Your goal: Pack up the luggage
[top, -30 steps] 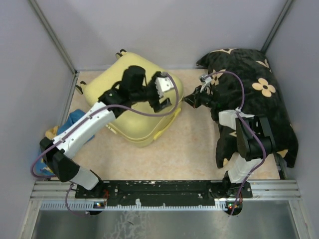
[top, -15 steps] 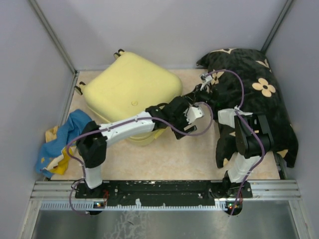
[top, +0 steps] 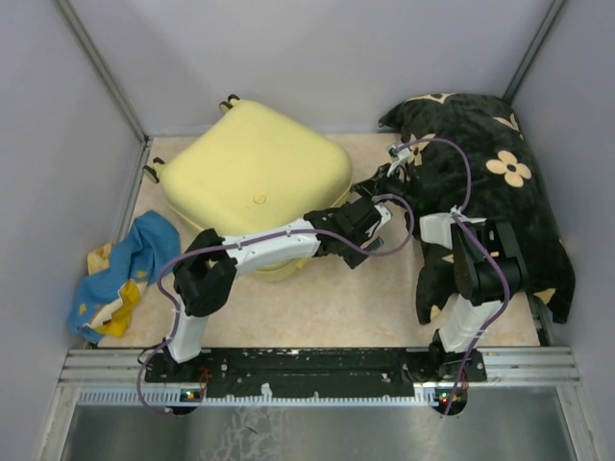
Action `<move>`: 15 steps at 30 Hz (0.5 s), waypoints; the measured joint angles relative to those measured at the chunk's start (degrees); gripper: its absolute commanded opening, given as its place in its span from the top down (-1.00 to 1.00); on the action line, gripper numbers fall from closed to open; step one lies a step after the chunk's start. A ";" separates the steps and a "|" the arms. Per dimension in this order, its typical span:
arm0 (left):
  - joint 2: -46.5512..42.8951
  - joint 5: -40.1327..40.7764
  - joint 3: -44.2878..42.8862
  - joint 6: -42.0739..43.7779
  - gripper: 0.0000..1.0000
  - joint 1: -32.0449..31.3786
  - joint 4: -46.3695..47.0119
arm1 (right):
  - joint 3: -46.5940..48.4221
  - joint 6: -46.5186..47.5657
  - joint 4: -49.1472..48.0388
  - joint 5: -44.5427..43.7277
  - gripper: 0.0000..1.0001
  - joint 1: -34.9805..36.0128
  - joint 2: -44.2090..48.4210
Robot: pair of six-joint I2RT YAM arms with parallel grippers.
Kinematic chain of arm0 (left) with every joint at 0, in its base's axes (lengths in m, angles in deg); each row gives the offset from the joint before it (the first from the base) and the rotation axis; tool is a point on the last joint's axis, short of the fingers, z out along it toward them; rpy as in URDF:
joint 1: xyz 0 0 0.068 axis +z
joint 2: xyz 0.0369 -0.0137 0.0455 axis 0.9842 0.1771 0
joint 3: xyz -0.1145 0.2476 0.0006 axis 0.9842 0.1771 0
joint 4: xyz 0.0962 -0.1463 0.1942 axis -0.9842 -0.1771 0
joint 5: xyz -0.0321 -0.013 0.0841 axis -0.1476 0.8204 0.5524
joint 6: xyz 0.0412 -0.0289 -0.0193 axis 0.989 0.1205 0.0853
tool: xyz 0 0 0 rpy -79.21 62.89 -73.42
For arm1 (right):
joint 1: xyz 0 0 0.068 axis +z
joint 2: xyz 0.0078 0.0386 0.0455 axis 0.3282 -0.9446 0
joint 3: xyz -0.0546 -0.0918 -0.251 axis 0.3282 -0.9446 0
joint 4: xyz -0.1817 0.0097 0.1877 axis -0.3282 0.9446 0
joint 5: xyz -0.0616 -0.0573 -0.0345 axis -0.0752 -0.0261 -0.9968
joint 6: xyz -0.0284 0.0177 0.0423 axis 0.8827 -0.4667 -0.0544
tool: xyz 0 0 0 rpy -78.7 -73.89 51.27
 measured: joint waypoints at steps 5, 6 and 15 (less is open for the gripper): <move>-0.04 -1.03 5.03 -1.84 -0.79 0.09 3.80 | -0.26 -0.33 -0.70 -0.28 1.00 0.00 0.00; -0.04 -1.40 6.03 -2.01 -0.76 0.02 4.33 | -0.26 -0.37 -0.87 -0.35 1.00 0.00 0.00; -1.07 -5.35 13.07 -2.47 -0.51 1.62 6.34 | -0.26 -0.46 -1.27 -0.42 1.00 0.76 0.00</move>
